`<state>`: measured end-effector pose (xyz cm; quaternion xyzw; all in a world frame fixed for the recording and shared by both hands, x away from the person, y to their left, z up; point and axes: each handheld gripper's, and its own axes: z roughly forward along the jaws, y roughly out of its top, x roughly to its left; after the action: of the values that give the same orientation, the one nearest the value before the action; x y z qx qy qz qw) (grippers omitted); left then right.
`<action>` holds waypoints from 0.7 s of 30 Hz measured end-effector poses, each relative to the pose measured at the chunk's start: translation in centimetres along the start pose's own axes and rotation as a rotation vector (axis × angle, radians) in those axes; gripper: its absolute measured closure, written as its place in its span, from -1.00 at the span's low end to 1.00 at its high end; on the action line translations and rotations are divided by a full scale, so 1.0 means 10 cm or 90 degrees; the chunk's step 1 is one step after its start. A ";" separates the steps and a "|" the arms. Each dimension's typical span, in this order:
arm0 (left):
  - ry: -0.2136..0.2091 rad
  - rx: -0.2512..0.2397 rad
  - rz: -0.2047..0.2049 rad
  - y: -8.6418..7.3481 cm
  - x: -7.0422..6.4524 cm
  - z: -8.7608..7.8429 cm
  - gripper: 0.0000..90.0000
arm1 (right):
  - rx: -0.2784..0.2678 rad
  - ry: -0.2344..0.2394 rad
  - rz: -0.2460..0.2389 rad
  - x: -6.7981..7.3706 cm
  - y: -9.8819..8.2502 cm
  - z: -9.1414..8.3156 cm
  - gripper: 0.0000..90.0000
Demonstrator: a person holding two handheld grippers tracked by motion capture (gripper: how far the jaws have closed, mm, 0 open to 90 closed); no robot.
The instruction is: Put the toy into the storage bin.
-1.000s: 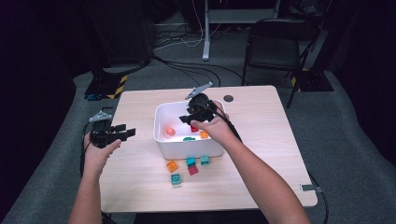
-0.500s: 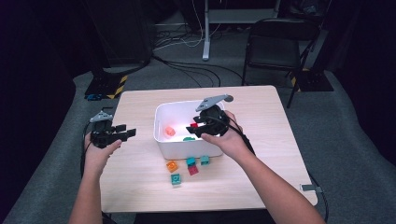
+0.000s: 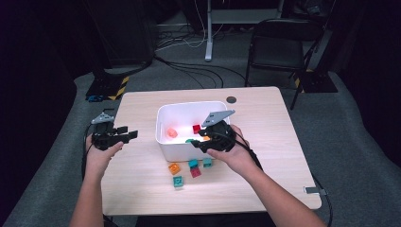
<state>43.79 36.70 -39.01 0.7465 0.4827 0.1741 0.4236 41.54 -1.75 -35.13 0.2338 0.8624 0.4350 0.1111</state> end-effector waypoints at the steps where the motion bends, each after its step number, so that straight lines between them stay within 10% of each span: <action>1: 0.000 0.000 0.000 0.00 0.00 0.00 -0.03 | 0.001 -0.001 -0.001 0.00 -0.03 0.01 0.15; 21: 0.002 0.002 0.001 0.00 0.00 0.00 -0.03 | 0.026 0.003 0.017 0.11 -0.62 0.26 0.16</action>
<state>43.81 36.68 -39.05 0.7476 0.4828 0.1747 0.4214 39.72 -2.56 -41.68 0.2467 0.8681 0.4194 0.0981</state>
